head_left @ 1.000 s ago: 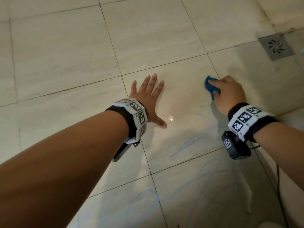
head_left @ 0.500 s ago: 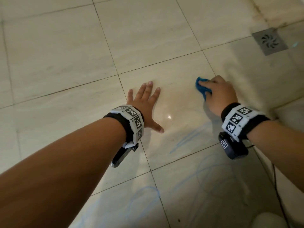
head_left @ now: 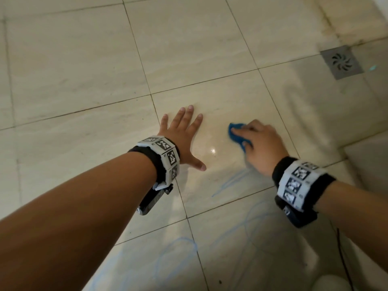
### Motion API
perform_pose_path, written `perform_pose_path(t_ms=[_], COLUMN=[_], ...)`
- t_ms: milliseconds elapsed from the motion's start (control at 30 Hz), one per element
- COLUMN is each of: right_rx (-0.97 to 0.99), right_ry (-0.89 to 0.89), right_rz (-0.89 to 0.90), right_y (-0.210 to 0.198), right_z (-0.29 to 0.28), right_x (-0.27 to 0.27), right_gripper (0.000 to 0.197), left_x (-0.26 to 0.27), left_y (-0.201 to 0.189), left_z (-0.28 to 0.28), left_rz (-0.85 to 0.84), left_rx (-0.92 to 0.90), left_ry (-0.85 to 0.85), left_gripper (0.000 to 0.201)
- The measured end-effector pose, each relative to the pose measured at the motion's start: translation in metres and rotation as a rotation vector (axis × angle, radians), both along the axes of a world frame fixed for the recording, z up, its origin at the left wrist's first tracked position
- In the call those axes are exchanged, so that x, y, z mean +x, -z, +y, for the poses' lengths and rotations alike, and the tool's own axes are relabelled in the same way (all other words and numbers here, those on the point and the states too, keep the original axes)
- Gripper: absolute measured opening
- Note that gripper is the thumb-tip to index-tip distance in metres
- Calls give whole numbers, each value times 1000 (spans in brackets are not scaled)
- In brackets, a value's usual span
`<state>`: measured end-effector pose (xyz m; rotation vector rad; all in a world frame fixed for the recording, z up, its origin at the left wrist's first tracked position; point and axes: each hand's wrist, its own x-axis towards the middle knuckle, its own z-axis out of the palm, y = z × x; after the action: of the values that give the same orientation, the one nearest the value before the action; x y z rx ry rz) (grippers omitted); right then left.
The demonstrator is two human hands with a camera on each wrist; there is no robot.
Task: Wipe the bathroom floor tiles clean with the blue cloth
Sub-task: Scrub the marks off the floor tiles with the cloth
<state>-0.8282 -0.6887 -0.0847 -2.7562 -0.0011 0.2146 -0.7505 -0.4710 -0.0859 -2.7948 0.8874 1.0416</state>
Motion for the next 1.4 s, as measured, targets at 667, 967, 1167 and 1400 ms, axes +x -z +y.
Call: perform_pose_path(t_ms=[667, 967, 1167, 1400], right_rx=[-11, 55, 15, 67], right_ry=[-127, -179, 299, 6], right_rz=[42, 56, -5, 15], right_y=[4, 0, 7, 4], right_z=[5, 20, -26, 5], right_x=[-17, -21, -13, -41], right_gripper=[44, 44, 43, 43], left_x=[-41, -41, -41, -42], left_y=[2, -3, -4, -3], left_z=[4, 2, 2, 4], left_rz=[-7, 2, 15, 10], left_rx=[11, 40, 36, 30], left_ry=[108, 103, 97, 95], left_gripper=[148, 147, 147, 145])
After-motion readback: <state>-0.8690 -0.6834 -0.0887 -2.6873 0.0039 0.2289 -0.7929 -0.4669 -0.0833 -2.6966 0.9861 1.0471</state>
